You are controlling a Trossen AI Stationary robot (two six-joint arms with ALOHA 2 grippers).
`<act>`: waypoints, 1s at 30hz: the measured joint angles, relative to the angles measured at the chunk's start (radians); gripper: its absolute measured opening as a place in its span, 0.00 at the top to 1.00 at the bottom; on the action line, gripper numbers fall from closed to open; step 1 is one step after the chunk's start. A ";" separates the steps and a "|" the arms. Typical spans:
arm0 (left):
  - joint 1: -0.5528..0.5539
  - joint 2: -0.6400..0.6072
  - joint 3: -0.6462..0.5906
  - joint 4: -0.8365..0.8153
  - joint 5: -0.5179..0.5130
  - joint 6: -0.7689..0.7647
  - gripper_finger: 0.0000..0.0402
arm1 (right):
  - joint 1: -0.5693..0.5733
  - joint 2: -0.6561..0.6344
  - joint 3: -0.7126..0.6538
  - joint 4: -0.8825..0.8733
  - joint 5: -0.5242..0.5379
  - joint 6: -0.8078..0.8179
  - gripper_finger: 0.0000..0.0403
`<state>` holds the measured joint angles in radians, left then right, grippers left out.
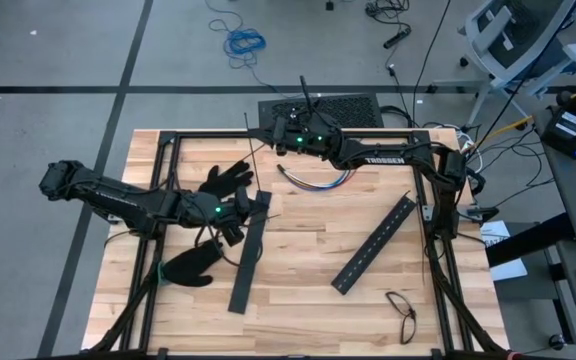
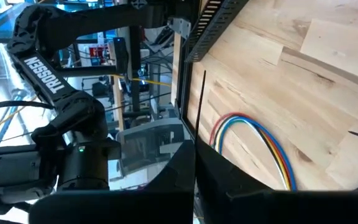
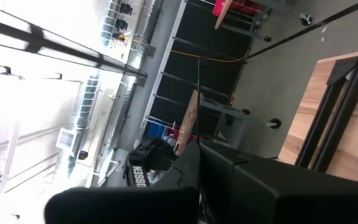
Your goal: Ziptie cables
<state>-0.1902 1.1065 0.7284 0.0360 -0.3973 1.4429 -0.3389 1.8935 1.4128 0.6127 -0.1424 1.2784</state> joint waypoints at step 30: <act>0.087 -0.051 0.000 0.297 0.279 -1.373 1.00 | -0.023 -0.001 0.000 -0.024 -0.233 -0.817 1.00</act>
<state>-0.1032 1.0550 0.7280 0.3329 -0.1179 0.0703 -0.3617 1.8927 1.4128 0.5883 -0.3755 0.4618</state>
